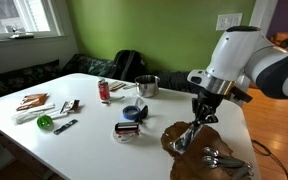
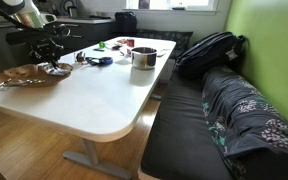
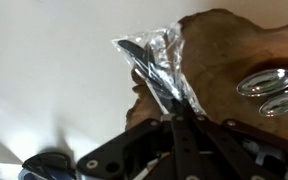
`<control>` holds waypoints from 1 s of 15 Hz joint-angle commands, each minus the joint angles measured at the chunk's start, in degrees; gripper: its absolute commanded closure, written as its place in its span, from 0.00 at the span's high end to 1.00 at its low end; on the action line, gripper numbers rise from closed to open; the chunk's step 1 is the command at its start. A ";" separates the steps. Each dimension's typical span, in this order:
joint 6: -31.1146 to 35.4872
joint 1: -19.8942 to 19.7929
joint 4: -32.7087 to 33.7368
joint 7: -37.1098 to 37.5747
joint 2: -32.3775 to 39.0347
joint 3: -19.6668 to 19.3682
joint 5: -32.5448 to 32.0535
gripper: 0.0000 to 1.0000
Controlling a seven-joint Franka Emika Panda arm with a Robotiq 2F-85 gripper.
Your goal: Remove the spoons with a plastic wrap from the wooden bowl and put them in the pot
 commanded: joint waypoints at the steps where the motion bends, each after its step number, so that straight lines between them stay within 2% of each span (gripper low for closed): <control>1: 0.00 0.03 0.08 0.00 0.16 0.03 0.00 0.00; 2: 0.33 -0.16 0.96 1.69 0.48 -0.27 1.27 0.00; 3: 0.04 0.75 1.83 5.36 -1.66 -3.10 0.80 0.00; 7: -0.72 -3.67 4.41 6.13 -6.77 -4.69 4.12 0.00; 8: -0.95 -4.55 5.29 6.52 -7.75 -6.60 3.89 0.00; 9: 0.12 -2.90 5.39 5.60 -4.92 -4.95 3.17 0.01; 11: 0.05 -4.58 6.06 5.59 -6.75 -6.63 3.29 0.01; 14: 0.04 -4.93 5.92 5.66 -7.18 -6.74 3.29 0.00; 15: -0.15 -4.99 7.51 8.13 -6.03 -7.56 2.70 0.00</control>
